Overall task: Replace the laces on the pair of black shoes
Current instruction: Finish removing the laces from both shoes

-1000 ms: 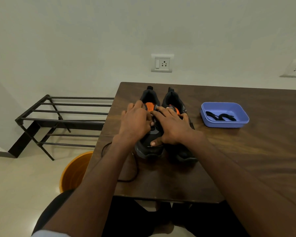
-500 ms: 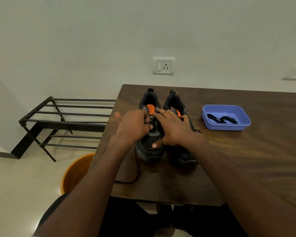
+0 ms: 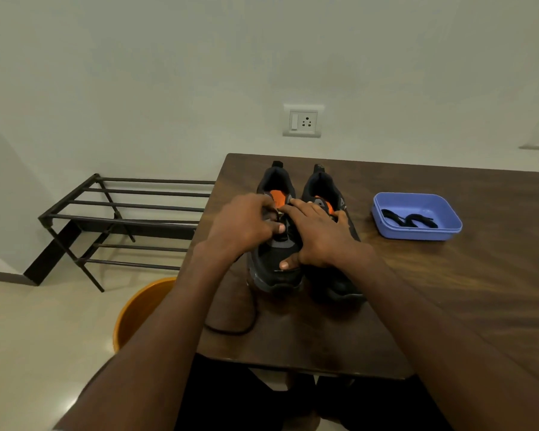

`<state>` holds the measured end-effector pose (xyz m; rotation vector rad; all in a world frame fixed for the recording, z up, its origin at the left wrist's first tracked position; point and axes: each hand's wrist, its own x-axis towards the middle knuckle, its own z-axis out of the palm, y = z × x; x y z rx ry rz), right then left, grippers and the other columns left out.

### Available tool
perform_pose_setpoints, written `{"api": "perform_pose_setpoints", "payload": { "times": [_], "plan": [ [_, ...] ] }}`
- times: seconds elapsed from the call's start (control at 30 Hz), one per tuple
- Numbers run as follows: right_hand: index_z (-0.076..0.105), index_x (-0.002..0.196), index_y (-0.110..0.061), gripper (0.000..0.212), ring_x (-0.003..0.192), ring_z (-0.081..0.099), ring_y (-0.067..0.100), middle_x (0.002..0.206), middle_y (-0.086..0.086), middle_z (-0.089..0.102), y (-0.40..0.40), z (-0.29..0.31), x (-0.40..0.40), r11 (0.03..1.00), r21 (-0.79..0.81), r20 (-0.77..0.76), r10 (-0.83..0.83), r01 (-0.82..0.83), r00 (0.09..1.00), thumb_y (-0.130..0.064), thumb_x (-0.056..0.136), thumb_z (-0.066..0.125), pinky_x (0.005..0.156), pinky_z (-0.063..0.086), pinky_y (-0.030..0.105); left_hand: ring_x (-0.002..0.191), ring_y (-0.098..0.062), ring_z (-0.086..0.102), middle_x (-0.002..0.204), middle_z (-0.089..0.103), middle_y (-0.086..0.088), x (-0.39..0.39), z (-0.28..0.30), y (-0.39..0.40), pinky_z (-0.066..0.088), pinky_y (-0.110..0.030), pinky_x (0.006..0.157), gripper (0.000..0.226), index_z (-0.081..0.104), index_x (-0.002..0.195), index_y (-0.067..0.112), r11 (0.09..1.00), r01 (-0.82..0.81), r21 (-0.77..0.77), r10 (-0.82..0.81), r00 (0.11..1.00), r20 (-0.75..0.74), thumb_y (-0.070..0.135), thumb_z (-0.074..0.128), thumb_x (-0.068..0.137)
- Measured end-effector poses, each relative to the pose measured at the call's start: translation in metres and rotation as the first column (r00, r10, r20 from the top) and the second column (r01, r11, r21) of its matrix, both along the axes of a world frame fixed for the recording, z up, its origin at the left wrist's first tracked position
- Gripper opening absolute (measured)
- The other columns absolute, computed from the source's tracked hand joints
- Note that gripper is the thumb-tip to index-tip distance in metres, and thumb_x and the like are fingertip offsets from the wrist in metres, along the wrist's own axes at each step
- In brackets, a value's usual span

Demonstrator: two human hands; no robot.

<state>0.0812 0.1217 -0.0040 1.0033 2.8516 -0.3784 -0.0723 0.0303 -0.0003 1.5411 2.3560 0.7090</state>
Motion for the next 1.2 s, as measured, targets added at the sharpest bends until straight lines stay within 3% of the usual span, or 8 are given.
{"api": "perform_pose_setpoints", "payload": {
  "times": [0.27, 0.6, 0.8, 0.93, 1.03, 1.1, 1.13, 1.2],
  "plan": [
    [0.008, 0.164, -0.035, 0.126, 0.160, 0.002, 0.025, 0.173, -0.008, 0.001, 0.001, 0.000, -0.001, 1.000, -0.005, 0.007, -0.002, 0.002, 1.000, -0.062, 0.069, 0.085, 0.120, 0.006, 0.073, 0.086, -0.011, 0.066, 0.086, 0.069, 0.014, 0.004, -0.007, 0.008, 0.054, -0.049, 0.090, 0.026, 0.071, 0.097, 0.034, 0.997, -0.060, 0.039, 0.065, 0.987, -0.144, 0.054, 0.078, 0.082],
    [0.005, 0.165, -0.034, 0.126, 0.160, 0.001, 0.024, 0.173, -0.008, -0.001, 0.001, 0.000, -0.002, 0.999, -0.046, 0.008, -0.008, 0.008, 1.000, -0.057, 0.072, 0.086, 0.120, 0.006, 0.073, 0.091, -0.009, 0.069, 0.099, 0.076, 0.012, 0.008, -0.018, 0.017, 0.061, -0.040, 0.083, 0.029, 0.078, 0.110, 0.037, 0.987, -0.123, 0.108, 0.128, 0.991, -0.044, 0.051, 0.077, 0.085],
    [0.004, 0.164, -0.036, 0.125, 0.160, 0.001, 0.024, 0.173, -0.008, -0.002, 0.002, -0.002, -0.002, 0.999, -0.052, -0.002, -0.010, 0.010, 1.000, -0.058, 0.072, 0.086, 0.120, 0.006, 0.074, 0.106, -0.020, 0.058, 0.109, 0.067, 0.001, 0.021, -0.021, 0.021, 0.055, -0.042, 0.089, 0.027, 0.076, 0.112, 0.028, 0.974, -0.196, 0.114, 0.215, 0.959, -0.184, 0.046, 0.071, 0.092],
    [0.003, 0.164, -0.035, 0.126, 0.160, 0.000, 0.023, 0.173, -0.009, -0.003, 0.002, -0.001, 0.000, 0.999, -0.038, 0.018, 0.000, 0.001, 1.000, -0.059, 0.072, 0.085, 0.120, 0.006, 0.074, 0.090, -0.011, 0.069, 0.095, 0.076, 0.006, 0.019, -0.023, 0.021, 0.061, -0.035, 0.082, 0.013, 0.080, 0.104, 0.027, 0.929, -0.307, 0.207, 0.247, 0.930, 0.271, 0.031, 0.071, 0.094],
    [0.004, 0.164, -0.036, 0.125, 0.160, -0.001, 0.023, 0.173, -0.009, -0.003, 0.003, -0.002, -0.001, 0.999, -0.031, 0.023, 0.009, -0.008, 1.000, -0.059, 0.072, 0.085, 0.120, 0.005, 0.074, 0.086, -0.021, 0.072, 0.092, 0.075, -0.007, 0.024, 0.000, 0.015, 0.058, -0.034, 0.071, 0.019, 0.075, 0.097, 0.015, 0.826, -0.538, 0.166, 0.170, 0.520, 0.837, 0.014, 0.057, 0.100],
    [0.006, 0.164, -0.039, 0.125, 0.160, -0.001, 0.024, 0.173, -0.009, -0.002, 0.004, -0.002, -0.002, 0.999, -0.033, 0.015, 0.011, -0.011, 1.000, -0.059, 0.071, 0.086, 0.120, 0.004, 0.074, 0.077, -0.022, 0.070, 0.082, 0.071, -0.007, 0.024, 0.016, 0.010, 0.049, -0.030, 0.062, 0.023, 0.066, 0.091, 0.011, 0.810, -0.569, 0.143, 0.087, 0.358, 0.929, 0.010, 0.046, 0.102],
    [0.007, 0.164, -0.040, 0.124, 0.160, -0.001, 0.024, 0.173, -0.009, -0.001, 0.004, -0.003, -0.001, 0.999, -0.034, 0.011, 0.012, -0.012, 1.000, -0.059, 0.070, 0.086, 0.120, 0.004, 0.074, 0.070, -0.018, 0.065, 0.076, 0.066, -0.004, 0.023, 0.022, 0.007, 0.044, -0.029, 0.059, 0.024, 0.061, 0.088, 0.013, 0.816, -0.552, 0.170, 0.069, 0.386, 0.920, 0.010, 0.043, 0.103],
    [0.007, 0.163, -0.041, 0.124, 0.160, 0.000, 0.024, 0.173, -0.010, -0.001, 0.004, -0.003, -0.001, 0.999, -0.030, 0.006, 0.014, -0.014, 1.000, -0.060, 0.070, 0.086, 0.120, 0.004, 0.074, 0.068, -0.012, 0.060, 0.077, 0.061, 0.002, 0.013, 0.024, 0.004, 0.048, -0.029, 0.061, 0.018, 0.061, 0.092, 0.014, 0.837, -0.467, 0.284, 0.104, 0.646, 0.756, 0.018, 0.048, 0.105]
  ]
}}
